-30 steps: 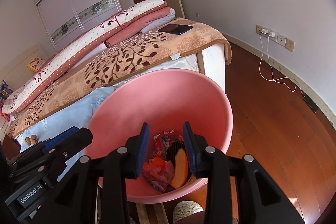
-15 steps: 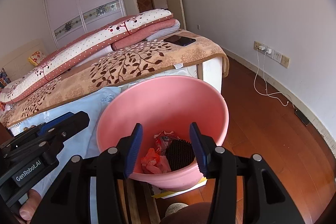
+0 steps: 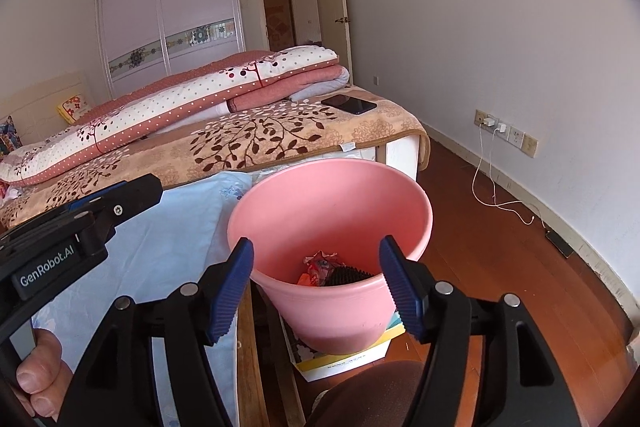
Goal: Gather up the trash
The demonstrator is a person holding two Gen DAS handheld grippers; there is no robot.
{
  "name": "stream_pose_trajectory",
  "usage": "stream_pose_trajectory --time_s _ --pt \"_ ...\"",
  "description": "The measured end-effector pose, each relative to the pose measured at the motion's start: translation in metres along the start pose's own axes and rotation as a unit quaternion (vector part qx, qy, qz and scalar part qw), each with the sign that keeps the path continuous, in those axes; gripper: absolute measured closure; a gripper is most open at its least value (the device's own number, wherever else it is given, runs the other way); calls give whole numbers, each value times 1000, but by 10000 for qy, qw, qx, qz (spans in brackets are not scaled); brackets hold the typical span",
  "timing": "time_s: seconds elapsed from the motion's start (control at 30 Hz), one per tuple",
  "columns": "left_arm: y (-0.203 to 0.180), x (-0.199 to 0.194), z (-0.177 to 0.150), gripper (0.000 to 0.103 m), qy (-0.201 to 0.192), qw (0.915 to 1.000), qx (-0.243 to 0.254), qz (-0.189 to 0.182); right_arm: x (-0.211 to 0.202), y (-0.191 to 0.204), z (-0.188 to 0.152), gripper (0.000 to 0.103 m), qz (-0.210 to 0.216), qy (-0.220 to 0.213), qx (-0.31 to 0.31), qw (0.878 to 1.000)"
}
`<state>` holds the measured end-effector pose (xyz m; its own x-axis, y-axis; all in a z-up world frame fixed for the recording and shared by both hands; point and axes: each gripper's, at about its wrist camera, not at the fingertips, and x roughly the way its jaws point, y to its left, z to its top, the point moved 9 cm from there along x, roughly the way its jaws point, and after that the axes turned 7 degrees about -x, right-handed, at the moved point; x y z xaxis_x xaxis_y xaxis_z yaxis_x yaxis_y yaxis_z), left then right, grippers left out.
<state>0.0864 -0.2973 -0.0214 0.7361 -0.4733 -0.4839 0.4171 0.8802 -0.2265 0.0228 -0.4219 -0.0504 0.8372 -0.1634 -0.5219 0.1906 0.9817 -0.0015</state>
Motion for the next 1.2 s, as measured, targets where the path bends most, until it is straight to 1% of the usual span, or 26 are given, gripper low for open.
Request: stream_pose_trajectory --time_s 0.23,0.6,0.83,1.2 --pt "8 -24 0 69 -161 9999 -29 27 -20 9 0 38 -25 -76 12 10000" --pt "21 -47 -4 68 -320 9994 -71 121 -40 28 4 38 14 -202 -103 9997" --pt "27 -52 -6 68 -322 9993 -117 148 -42 34 1 38 26 -181 -155 9997" --pt "33 -49 -12 68 -262 9994 -168 176 -40 33 2 38 -28 -142 -87 9999"
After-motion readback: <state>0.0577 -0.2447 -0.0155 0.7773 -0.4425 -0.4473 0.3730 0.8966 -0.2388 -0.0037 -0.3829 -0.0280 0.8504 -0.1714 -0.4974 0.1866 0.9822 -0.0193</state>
